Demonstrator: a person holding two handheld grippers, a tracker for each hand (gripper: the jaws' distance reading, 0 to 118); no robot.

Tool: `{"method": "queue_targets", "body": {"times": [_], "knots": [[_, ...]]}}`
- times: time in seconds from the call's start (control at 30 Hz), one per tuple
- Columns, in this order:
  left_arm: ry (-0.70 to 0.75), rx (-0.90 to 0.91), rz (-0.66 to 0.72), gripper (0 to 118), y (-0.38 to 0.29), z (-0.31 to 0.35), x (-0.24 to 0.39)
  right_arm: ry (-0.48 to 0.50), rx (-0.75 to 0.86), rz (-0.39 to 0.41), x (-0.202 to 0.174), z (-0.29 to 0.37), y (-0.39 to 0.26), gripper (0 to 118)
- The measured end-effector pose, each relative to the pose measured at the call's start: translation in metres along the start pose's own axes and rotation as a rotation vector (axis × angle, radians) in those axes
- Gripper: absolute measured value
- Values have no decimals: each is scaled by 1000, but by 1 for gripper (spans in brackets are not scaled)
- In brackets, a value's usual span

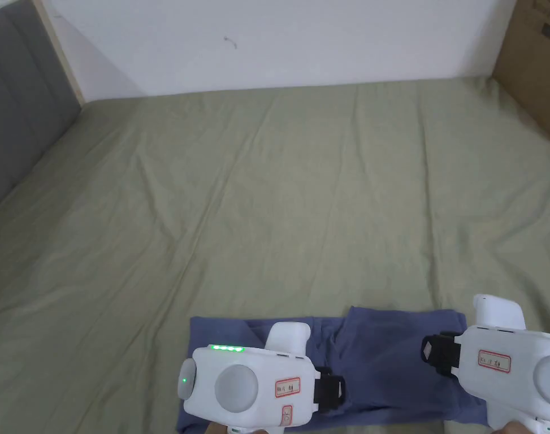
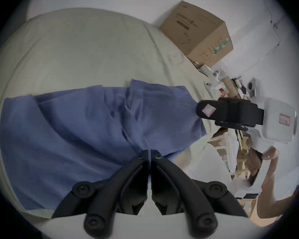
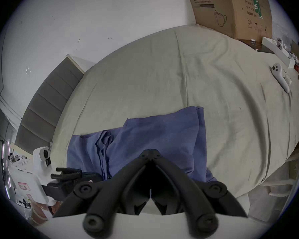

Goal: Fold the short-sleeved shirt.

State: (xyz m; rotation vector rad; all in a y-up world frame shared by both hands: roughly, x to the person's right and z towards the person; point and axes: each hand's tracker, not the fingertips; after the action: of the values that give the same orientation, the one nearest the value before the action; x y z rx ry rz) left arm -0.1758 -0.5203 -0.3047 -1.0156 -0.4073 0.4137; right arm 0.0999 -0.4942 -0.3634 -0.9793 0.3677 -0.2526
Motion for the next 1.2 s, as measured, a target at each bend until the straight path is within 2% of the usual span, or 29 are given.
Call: {"method": "queue_targets", "body": {"times": [0.1,0.17,0.3,0.33,0.37,0.4,0.43,0.47,0.53,0.6,0.73,0.87,1.0,1.03,1.1,1.13,1.2], "knots": [[-2,36,10,2,-1,20,-12,6,5,4,-2,4,1,0],[-44,102,87,2,-2,45,-33,4,8,16,-5,5,1,0],[-25,206,247,3,-11,96,-104,8,8,23,-10,3,2,0],[-20,233,289,9,-15,106,-123,9,6,24,-12,2,2,0],[-25,259,341,21,-22,118,-141,10,4,27,-14,0,2,0],[-68,284,400,42,-29,127,-157,11,0,31,-16,-2,1,0],[-112,300,450,72,-36,135,-172,12,-6,36,-18,-4,1,0],[-119,317,488,90,-42,145,-167,10,-11,39,-21,-7,0,0],[-97,324,493,112,-50,145,-181,13,-24,46,-26,-13,-1,0],[-83,327,510,118,-55,135,-194,14,-34,49,-32,-18,-2,0],[-234,287,605,118,-58,105,-193,28,-53,60,-44,-24,-3,0],[-365,364,657,118,-57,78,-203,16,-65,81,-51,-28,-3,0],[-503,320,742,118,-43,64,-206,9,-74,78,-51,-32,-3,0],[-490,312,741,102,-42,63,-208,6,-76,77,-51,-32,-3,0],[-440,281,740,12,-40,64,-212,5,-84,79,-51,-33,-3,0],[-355,246,722,11,-40,63,-218,3,-87,81,-51,-33,-4,0],[-363,227,707,11,-39,69,-227,-8,-87,82,-51,-33,-3,0]]}}
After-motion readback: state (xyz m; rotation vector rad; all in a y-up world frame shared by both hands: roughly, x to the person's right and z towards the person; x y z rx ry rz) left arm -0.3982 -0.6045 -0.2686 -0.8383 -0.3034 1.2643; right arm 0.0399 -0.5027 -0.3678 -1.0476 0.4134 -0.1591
